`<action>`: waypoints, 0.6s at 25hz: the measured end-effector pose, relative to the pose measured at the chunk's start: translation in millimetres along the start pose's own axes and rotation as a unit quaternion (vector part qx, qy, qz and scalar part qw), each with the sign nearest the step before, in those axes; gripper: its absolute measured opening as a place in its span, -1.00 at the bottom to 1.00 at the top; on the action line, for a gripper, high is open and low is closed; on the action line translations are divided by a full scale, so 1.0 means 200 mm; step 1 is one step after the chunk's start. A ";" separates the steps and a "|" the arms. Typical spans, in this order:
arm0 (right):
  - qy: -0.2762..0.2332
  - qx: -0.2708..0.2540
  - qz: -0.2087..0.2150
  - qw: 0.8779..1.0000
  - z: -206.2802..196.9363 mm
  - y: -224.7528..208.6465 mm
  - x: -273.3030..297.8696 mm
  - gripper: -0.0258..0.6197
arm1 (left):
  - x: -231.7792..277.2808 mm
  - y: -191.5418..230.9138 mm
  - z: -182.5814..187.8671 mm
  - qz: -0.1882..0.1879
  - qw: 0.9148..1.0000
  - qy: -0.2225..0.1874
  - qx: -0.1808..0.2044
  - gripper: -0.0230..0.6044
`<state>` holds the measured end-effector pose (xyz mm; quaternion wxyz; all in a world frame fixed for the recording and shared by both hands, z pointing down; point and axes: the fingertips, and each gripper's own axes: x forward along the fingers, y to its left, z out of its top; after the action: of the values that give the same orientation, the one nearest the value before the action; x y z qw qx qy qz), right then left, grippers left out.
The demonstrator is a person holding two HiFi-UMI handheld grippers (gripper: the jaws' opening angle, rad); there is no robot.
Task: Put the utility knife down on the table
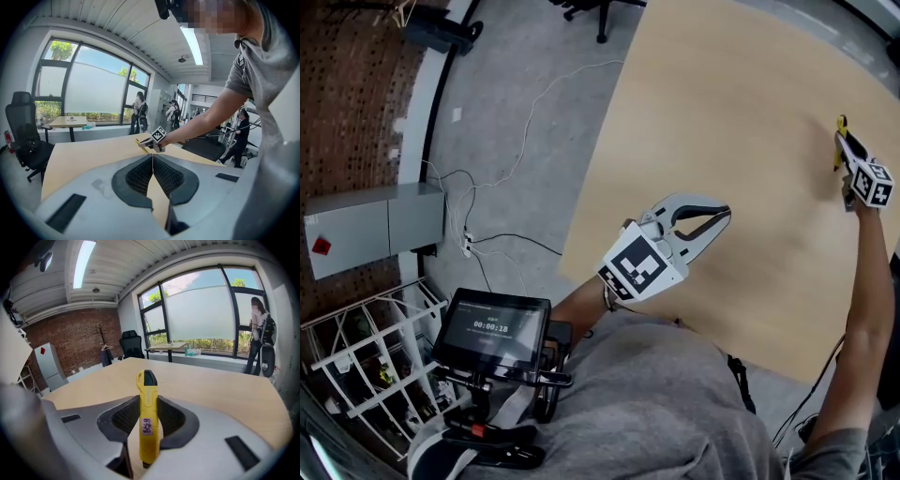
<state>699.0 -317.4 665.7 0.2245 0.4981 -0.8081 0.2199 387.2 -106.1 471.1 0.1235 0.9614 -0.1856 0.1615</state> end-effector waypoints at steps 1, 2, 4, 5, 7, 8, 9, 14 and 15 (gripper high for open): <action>0.010 -0.005 0.007 1.000 -0.02 0.02 0.02 -0.56 | 0.00 0.00 0.00 0.000 1.000 0.001 0.001 -0.91; 0.023 -0.012 0.014 1.000 -0.04 0.04 0.05 -0.56 | 0.00 0.00 -0.01 0.000 1.000 0.002 0.001 -0.91; 0.049 -0.034 0.026 0.998 -0.08 0.08 0.09 -0.56 | 0.00 0.00 -0.01 0.000 1.000 0.003 0.000 -0.91; 0.061 -0.046 0.031 0.997 -0.10 0.10 0.11 -0.56 | 0.00 0.00 -0.01 0.000 1.000 0.004 0.000 -0.91; 0.080 -0.066 0.041 0.994 -0.12 0.12 0.15 -0.55 | 0.00 0.00 -0.02 0.001 1.000 0.005 0.000 -0.91; 0.088 -0.075 0.045 0.992 -0.13 0.13 0.17 -0.56 | 0.00 0.01 -0.02 0.002 1.000 0.006 0.000 -0.91; 0.097 -0.083 0.048 0.991 -0.14 0.14 0.18 -0.56 | 0.00 0.01 -0.02 0.003 1.000 0.006 0.000 -0.91; 0.137 -0.123 0.058 0.981 -0.20 0.19 0.23 -0.55 | 0.00 0.02 -0.03 0.007 1.000 0.007 -0.002 -0.91; 0.148 -0.133 0.059 0.978 -0.22 0.19 0.24 -0.55 | 0.00 0.02 -0.03 0.008 1.000 0.007 -0.002 -0.91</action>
<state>651.2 -310.7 723.8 0.3924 0.3775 -0.8158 0.1948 384.5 -108.3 477.4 0.1255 0.9586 -0.1923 0.1684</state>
